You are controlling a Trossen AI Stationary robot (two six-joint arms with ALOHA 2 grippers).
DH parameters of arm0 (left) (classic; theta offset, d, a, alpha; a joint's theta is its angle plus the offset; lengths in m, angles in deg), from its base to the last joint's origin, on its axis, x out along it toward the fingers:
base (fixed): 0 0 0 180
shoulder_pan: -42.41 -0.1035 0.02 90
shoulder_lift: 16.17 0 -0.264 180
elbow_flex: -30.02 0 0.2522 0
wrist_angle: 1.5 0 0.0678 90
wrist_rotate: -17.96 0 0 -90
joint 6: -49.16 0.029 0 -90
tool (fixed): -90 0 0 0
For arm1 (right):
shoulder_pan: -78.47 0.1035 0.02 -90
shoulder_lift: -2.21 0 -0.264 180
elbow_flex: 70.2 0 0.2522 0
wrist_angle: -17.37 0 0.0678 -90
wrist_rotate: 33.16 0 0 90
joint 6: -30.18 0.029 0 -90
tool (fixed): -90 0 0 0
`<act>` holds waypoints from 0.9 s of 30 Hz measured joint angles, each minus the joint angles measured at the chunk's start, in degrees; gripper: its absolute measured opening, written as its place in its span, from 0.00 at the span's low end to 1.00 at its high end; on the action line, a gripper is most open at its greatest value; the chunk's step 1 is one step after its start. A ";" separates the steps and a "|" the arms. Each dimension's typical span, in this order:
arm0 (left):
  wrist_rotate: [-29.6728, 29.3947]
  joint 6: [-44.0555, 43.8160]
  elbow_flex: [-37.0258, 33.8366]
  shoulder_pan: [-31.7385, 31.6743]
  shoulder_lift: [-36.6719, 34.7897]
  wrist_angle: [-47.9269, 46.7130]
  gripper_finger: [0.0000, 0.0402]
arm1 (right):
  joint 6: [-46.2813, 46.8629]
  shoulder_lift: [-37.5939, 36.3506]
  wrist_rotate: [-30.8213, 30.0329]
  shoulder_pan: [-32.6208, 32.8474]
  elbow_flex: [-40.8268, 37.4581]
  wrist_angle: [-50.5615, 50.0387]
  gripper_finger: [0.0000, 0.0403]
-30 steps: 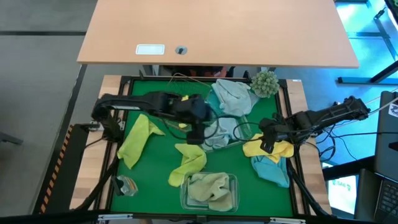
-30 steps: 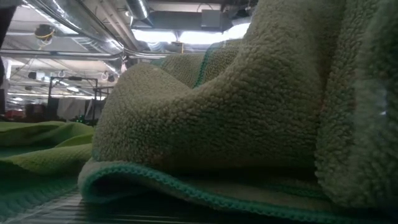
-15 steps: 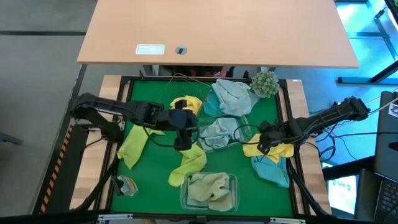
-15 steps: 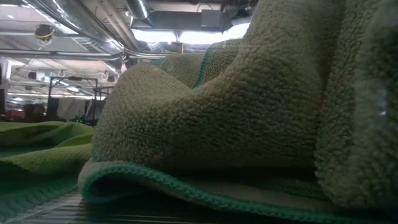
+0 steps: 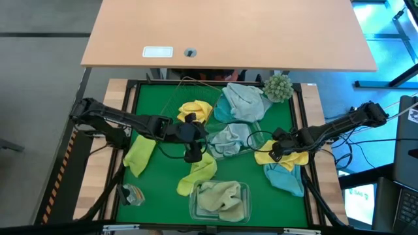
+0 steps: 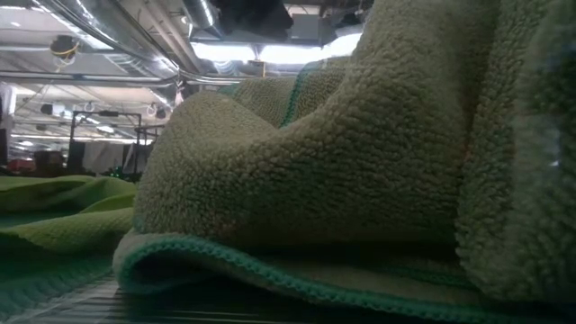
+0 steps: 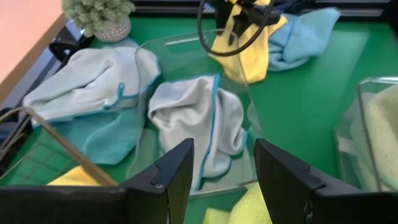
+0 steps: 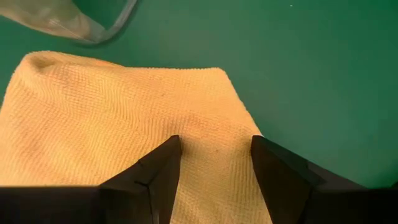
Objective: Sort microfiber towel by color & place in baskets
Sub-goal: Put the yellow towel into the gold wire basket
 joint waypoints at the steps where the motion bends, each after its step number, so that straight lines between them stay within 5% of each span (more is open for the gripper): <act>1: 0.48 0.02 -0.60 0.00 0.00 1.60 0.40 | 0.00 0.00 0.01 0.00 -0.02 -0.10 0.49; 6: 0.84 0.02 -2.89 0.04 0.00 5.58 0.40 | 0.00 0.00 0.09 0.00 -0.02 -0.10 0.39; 16: 0.82 0.00 -3.07 0.02 0.00 5.98 0.41 | -0.06 0.00 0.14 0.00 -0.02 -0.10 0.03; 27: 0.80 3.28 -3.07 0.00 0.00 5.85 0.41 | -1.89 0.00 3.10 -0.02 5.88 -1.87 0.01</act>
